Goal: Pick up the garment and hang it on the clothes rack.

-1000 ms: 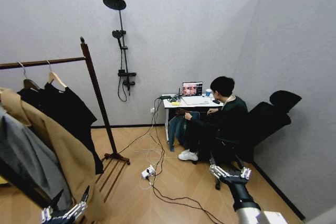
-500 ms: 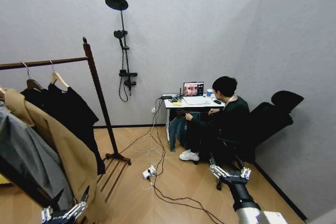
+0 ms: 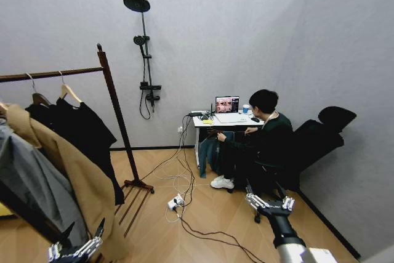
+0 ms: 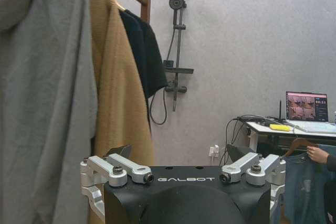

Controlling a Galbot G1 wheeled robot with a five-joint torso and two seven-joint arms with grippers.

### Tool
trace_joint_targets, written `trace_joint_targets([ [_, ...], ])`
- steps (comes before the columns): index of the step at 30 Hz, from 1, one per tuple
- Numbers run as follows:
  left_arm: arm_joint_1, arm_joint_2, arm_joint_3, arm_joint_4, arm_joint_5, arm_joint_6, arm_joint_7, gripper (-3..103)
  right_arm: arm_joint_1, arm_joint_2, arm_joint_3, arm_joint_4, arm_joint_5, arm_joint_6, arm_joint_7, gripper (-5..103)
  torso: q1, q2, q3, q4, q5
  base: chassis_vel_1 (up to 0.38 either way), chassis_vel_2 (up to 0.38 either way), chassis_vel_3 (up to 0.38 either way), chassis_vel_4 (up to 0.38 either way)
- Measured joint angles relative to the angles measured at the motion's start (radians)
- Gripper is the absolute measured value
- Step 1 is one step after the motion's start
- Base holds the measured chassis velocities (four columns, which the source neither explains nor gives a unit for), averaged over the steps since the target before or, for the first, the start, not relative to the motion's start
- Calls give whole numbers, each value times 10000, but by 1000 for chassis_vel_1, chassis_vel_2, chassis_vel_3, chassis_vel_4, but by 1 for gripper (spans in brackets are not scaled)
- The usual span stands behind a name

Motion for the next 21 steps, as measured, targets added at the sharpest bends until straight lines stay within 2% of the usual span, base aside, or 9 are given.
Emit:
trace_joint_targets([
  [11, 0, 1, -1, 1, 0, 0, -4, 100, -2, 1, -3, 1, 0, 0, 0, 100, -1, 2, -2, -3, -8, 183, 158, -179, -165],
  [15, 0, 0, -2, 1, 0, 0, -6, 100, 1, 1, -4, 1, 0, 0, -1, 100, 0, 1, 0, 4, -3, 65, -16, 45, -33],
  [21, 0, 0, -1, 1, 0, 0, -2, 100, 1, 0, 0, 0, 0, -1, 0, 100, 1, -1, 1, 0, 5, -132, -71, 116, 89],
])
